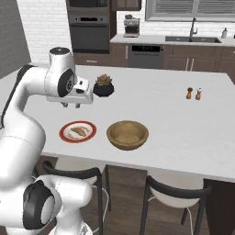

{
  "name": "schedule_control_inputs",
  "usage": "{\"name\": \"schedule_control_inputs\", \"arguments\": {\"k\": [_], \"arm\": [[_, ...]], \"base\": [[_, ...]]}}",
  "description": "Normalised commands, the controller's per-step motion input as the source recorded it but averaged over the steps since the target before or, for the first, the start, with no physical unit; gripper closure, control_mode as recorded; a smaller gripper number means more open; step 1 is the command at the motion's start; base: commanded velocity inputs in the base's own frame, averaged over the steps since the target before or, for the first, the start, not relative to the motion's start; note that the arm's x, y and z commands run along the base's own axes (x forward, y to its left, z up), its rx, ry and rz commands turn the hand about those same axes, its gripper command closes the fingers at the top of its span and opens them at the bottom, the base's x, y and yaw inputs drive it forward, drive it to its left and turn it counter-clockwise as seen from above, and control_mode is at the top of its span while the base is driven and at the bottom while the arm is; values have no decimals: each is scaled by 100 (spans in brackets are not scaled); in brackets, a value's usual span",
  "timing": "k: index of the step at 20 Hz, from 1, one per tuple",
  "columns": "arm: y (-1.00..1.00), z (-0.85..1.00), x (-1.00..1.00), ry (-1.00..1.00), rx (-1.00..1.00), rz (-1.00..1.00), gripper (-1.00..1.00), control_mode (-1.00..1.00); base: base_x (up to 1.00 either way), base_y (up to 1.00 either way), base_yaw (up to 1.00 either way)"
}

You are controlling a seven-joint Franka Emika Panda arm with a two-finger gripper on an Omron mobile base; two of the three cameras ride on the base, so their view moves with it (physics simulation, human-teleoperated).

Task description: Pick the chicken drumstick and sweet potato from their plates and place them in the bowl. Then put the bowl in the fridge.

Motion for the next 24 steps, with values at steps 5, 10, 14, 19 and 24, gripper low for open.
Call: {"name": "schedule_control_inputs", "arguments": {"k": [5, 10, 14, 19, 24], "arm": [[39, -34, -2, -3, -3, 1, -100, -100], [76, -86, 53, 2, -1, 17, -100, -100], [46, -89, 79, 7, -9, 27, -100, -100], [1, -66, 63, 8, -17, 10, -100, -100], [0, -46, 38, 3, -3, 0, -100, -100]], "base": [[0, 0, 0], [0, 0, 0], [0, 0, 0], [0, 0, 0], [0, 0, 0]]}}
